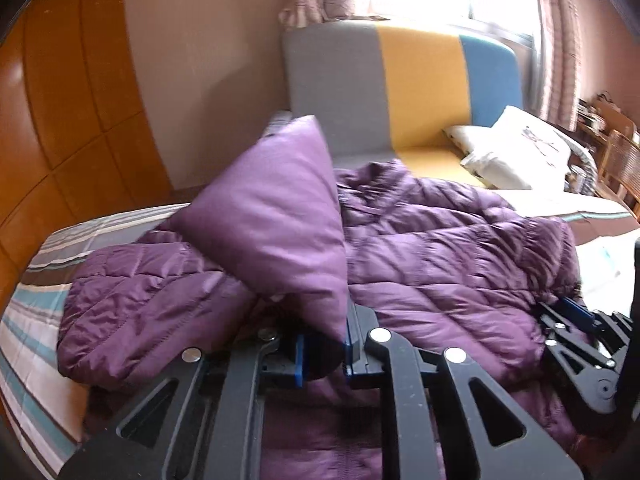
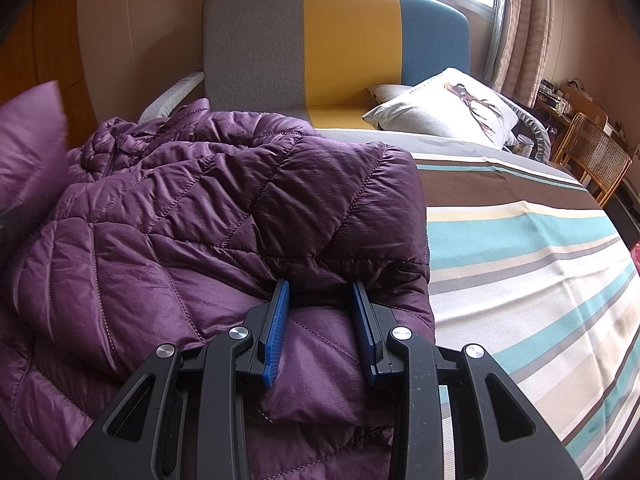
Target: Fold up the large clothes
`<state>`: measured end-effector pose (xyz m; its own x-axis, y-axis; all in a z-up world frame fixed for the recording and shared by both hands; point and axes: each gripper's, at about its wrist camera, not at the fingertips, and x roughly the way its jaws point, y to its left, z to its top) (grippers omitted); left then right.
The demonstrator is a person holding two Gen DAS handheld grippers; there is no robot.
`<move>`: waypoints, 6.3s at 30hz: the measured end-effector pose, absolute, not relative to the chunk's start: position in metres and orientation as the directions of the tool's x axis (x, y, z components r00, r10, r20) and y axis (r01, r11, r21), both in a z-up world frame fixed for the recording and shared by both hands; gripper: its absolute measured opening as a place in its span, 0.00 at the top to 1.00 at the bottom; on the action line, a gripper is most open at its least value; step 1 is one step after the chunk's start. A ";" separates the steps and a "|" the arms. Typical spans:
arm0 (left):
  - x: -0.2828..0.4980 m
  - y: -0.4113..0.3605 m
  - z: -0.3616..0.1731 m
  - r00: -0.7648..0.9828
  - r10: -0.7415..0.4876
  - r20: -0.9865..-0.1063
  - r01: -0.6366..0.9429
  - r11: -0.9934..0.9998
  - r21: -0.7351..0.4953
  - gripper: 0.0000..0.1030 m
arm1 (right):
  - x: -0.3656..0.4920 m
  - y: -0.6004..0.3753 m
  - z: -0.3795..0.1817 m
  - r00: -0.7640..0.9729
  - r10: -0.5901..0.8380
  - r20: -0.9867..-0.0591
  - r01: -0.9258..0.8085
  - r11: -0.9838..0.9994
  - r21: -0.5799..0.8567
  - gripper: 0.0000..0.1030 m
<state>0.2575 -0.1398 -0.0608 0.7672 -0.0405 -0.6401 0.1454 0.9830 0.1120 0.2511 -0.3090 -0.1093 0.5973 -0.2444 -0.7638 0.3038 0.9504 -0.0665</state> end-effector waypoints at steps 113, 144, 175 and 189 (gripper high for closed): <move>0.250 0.063 -0.077 0.667 0.055 -0.743 -0.076 0.997 0.005 0.02 | 0.297 -0.208 -0.069 0.662 -0.050 -0.748 0.095 0.995 0.017 0.47; 0.057 0.116 -0.096 0.641 -0.091 -0.762 0.087 0.995 -0.046 0.18 | 0.036 -0.262 -0.058 0.599 -0.032 -0.800 0.124 0.991 0.053 0.47; -0.002 0.106 -0.085 0.573 -0.265 -0.776 0.303 0.948 -0.100 0.92 | -0.066 -0.292 -0.087 0.542 0.299 -0.786 0.069 0.916 0.395 0.93; -0.052 0.118 -0.013 0.666 -0.391 -0.635 0.382 0.910 -0.160 0.93 | -0.095 -0.312 -0.026 0.674 0.382 -0.632 -0.038 0.872 0.487 0.95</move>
